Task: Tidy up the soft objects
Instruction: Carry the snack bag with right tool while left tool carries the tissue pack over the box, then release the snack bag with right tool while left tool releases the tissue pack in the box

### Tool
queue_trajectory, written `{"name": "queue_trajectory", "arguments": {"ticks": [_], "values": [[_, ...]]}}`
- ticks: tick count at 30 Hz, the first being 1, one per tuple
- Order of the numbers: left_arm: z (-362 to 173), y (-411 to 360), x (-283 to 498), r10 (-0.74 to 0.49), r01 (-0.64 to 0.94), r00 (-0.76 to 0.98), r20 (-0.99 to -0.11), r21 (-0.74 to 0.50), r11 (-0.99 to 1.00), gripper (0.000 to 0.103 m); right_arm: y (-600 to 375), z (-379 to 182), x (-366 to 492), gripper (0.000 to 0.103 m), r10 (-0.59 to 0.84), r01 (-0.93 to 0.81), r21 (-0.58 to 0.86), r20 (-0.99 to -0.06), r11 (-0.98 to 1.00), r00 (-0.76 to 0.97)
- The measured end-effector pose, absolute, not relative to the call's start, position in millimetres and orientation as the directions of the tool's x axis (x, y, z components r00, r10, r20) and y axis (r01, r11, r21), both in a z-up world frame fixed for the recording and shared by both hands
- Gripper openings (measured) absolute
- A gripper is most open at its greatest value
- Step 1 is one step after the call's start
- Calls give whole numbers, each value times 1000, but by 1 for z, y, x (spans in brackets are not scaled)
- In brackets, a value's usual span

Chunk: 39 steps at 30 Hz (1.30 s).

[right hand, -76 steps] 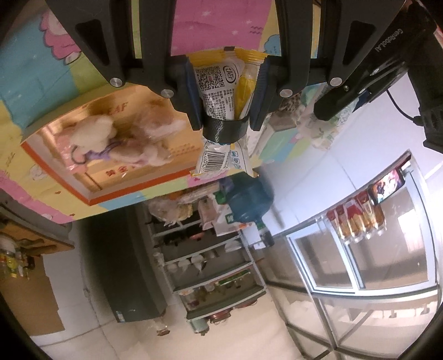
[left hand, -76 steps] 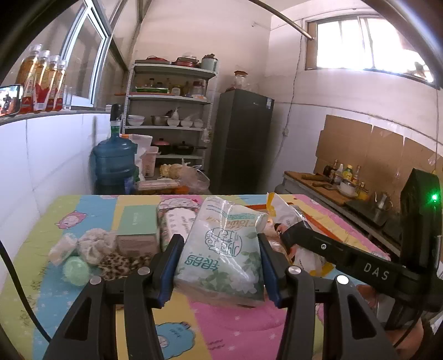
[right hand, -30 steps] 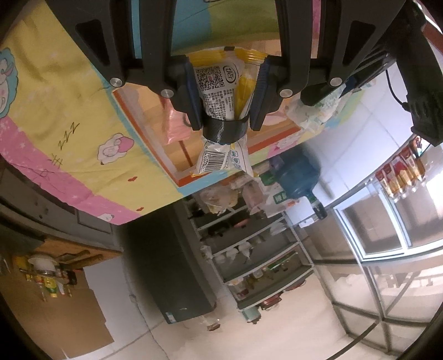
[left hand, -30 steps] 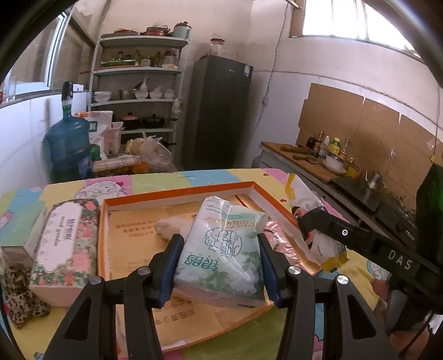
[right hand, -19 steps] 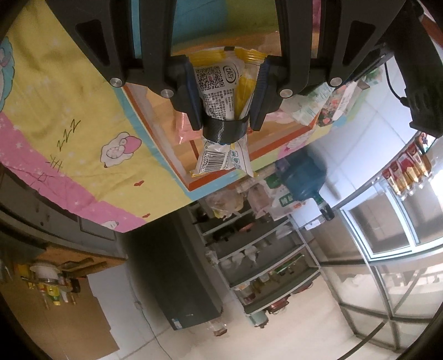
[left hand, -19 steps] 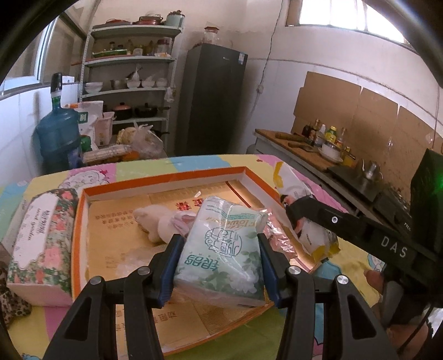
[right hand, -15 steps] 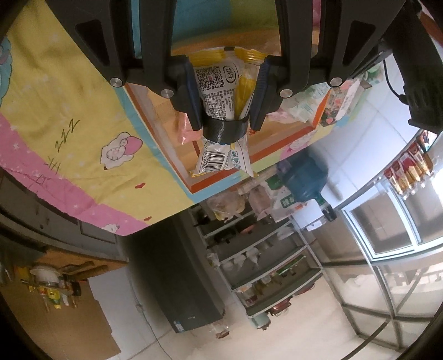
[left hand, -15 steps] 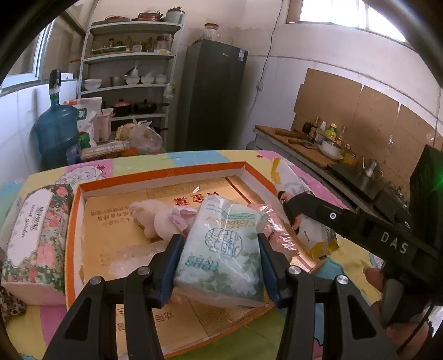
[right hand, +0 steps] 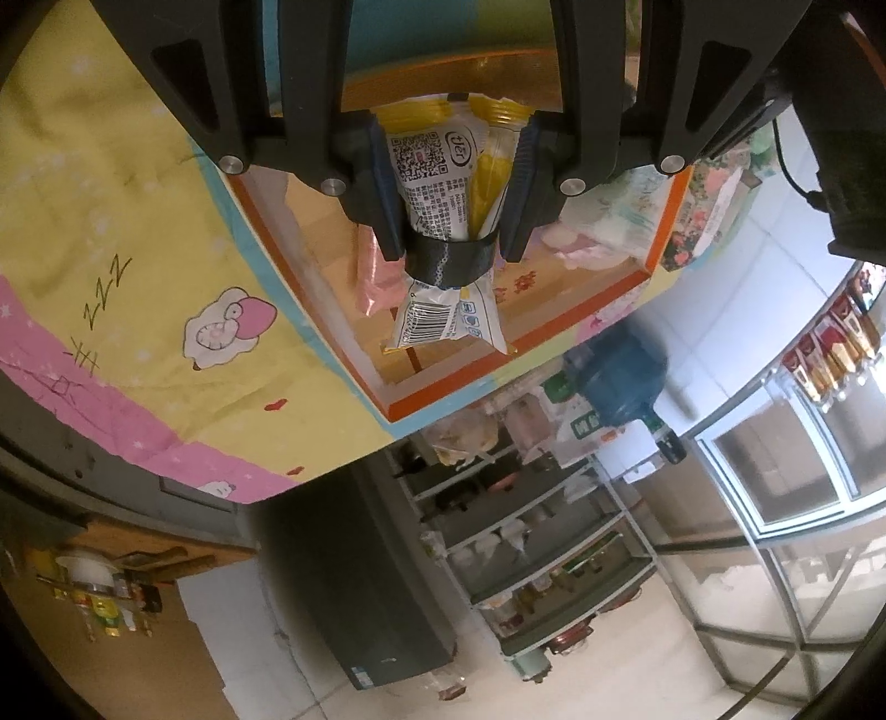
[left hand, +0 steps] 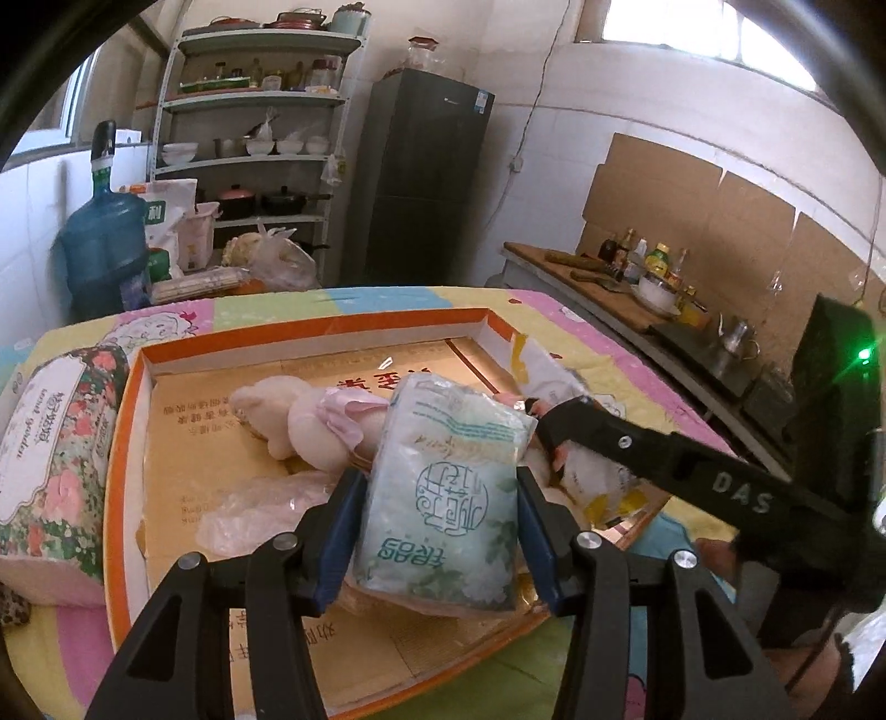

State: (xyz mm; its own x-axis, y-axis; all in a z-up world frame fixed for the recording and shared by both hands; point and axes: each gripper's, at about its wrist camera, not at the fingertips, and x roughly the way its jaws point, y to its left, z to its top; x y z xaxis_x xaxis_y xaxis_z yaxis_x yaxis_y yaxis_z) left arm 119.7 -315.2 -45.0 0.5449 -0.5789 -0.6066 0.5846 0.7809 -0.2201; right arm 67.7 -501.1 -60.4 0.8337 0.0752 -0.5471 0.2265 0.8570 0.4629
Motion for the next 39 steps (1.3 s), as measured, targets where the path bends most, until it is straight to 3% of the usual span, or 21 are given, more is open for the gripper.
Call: {"name": "queue_trajectory", "arguments": {"ticks": [7, 13, 19, 39], "values": [[-37, -310, 111, -579, 588, 584, -569, -194, 785, 79, -503, -61, 65, 44, 85, 228, 489, -537, 842, 839], [-34, -300, 113, -572, 568, 600, -559, -206, 797, 80, -502, -58, 62, 54, 88, 220, 500, -521, 837, 849], [-27, -289, 108, -576, 562, 621, -533, -210, 800, 88, -498, -50, 59, 64, 81, 220, 498, -513, 839, 855], [-4, -242, 90, -571, 535, 691, -444, -217, 816, 94, -468, -24, 45, 76, 35, 223, 462, -486, 858, 873]]}}
